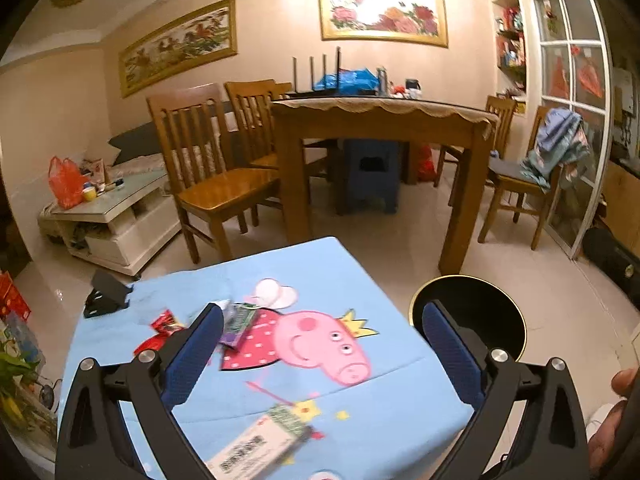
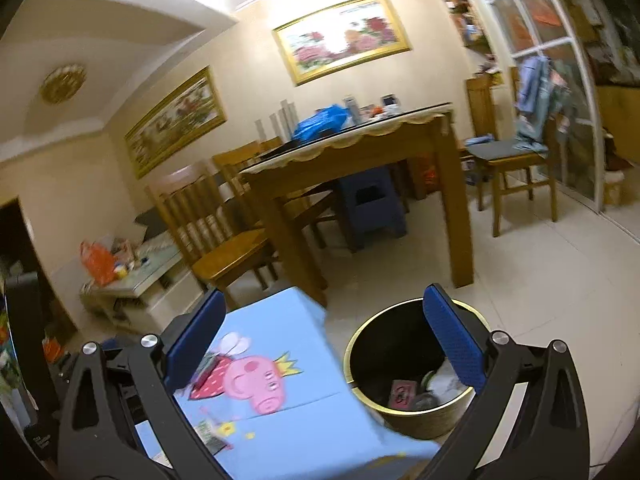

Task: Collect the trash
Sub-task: 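Drop the playing card into the bin with the left tool, then grasp the white ointment box with the right tool and lift it, then carry the ointment box toward the bin while the left tool grasps the red cigarette pack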

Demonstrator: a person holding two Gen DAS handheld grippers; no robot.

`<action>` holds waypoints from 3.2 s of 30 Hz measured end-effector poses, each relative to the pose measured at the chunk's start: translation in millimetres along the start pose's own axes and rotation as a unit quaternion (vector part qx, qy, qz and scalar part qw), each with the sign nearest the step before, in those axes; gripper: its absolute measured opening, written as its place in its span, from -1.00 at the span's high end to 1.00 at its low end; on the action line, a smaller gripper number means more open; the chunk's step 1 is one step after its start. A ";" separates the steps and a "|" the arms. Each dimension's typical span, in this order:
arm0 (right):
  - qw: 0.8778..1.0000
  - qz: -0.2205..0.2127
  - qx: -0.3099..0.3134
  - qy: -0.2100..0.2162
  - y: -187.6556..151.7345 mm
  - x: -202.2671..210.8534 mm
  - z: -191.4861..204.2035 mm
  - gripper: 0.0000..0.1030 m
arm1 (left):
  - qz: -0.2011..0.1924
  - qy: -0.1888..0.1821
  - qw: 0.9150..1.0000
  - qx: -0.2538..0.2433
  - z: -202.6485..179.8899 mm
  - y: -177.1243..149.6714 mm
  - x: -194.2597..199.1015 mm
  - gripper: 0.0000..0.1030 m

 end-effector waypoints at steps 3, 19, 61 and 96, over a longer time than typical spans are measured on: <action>0.999 0.023 0.030 0.012 -11.3 -9.4 42.6 -0.89 | 0.001 0.010 1.000 0.011 27.0 -6.6 1.4 -0.87; 0.921 0.278 0.246 0.118 -190.0 -102.9 218.5 -0.89 | 0.097 0.217 0.967 0.096 272.9 -129.5 -63.8 -0.87; 0.916 0.364 0.167 0.033 -217.1 -166.6 187.5 0.02 | 0.156 0.169 0.955 0.188 313.9 -157.7 -79.8 -0.87; 0.978 0.020 0.203 0.044 -126.2 -78.7 75.7 0.02 | 0.266 0.086 0.928 0.246 231.7 -127.9 -162.7 -0.30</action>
Point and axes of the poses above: each gripper's, at about its wrist camera, not at the fingertips, and x roughly against the way its jaws point, z to its left, y to its top, the point moved 4 cm from there along -x, roughly the way its jaws point, and after that the axes turned 9 degrees about y, right-handed, at the moved point
